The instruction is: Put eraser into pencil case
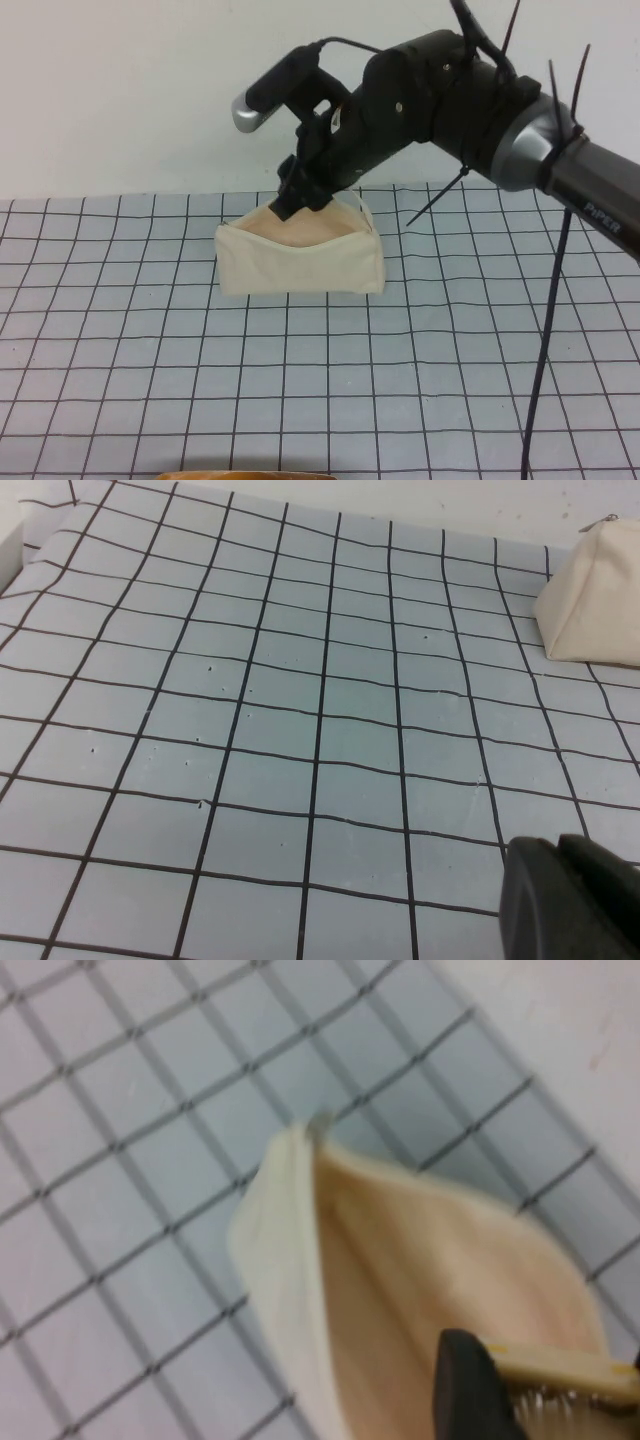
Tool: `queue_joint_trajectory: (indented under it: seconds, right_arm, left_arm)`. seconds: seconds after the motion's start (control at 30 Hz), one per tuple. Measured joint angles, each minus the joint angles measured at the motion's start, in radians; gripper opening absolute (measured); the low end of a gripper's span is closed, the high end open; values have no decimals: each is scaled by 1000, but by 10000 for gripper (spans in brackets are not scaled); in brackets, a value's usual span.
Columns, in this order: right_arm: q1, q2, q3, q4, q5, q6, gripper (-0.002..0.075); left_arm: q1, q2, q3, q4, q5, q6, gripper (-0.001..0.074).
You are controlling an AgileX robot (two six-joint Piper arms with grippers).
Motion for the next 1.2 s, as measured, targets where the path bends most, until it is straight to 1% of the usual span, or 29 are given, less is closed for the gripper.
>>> queue_joint_trajectory:
  seconds: [0.07, 0.17, 0.27, 0.4, 0.47, 0.5, 0.57, 0.63, 0.7, 0.73, 0.83, 1.07, 1.13, 1.2]
  right_arm:
    - [0, 20, -1, -4, -70, 0, 305]
    - [0, 55, -2, -4, -119, 3, 353]
    - [0, 86, -2, -4, -121, 17, 400]
    - [0, 89, -2, 5, -82, 20, 409]
    - [0, 72, -2, 7, -47, 24, 377]
    - [0, 57, 0, 7, -26, 24, 345]
    - [0, 18, 0, 7, 22, 26, 263]
    - [0, -45, 10, 7, 69, 30, 153]
    - [0, -122, 46, 7, 80, 40, 71]
    - [2, -170, 81, 7, 75, 44, 46]
    - [8, -336, 234, 6, 9, 54, 13]
    - [47, -749, 724, 11, -282, 59, 0]
    - [49, -867, 833, 13, -299, 59, 0]
    - [45, -969, 929, 13, -280, 59, 0]
  left_arm:
    - [0, 0, 0, 0, 0, 0, -1]
    - [0, 0, 0, 0, 0, 0, -2]
    - [0, 0, 0, 0, 0, 0, -2]
    - [0, 0, 0, 0, 0, 0, -2]
    - [0, 0, 0, 0, 0, 0, -2]
    - [0, 0, 0, 0, 0, 0, -2]
    - [0, 0, 0, 0, 0, 0, -2]
    - [0, 0, 0, 0, 0, 0, -2]
    - [0, 0, 0, 0, 0, 0, -2]
    - [0, 0, 0, 0, 0, 0, -2]
    - [0, 0, 0, 0, 0, 0, -2]
    - [0, 0, 0, 0, 0, 0, -2]
    - [0, 0, 0, 0, 0, 0, -2]
    - [0, 0, 0, 0, 0, 0, -2]
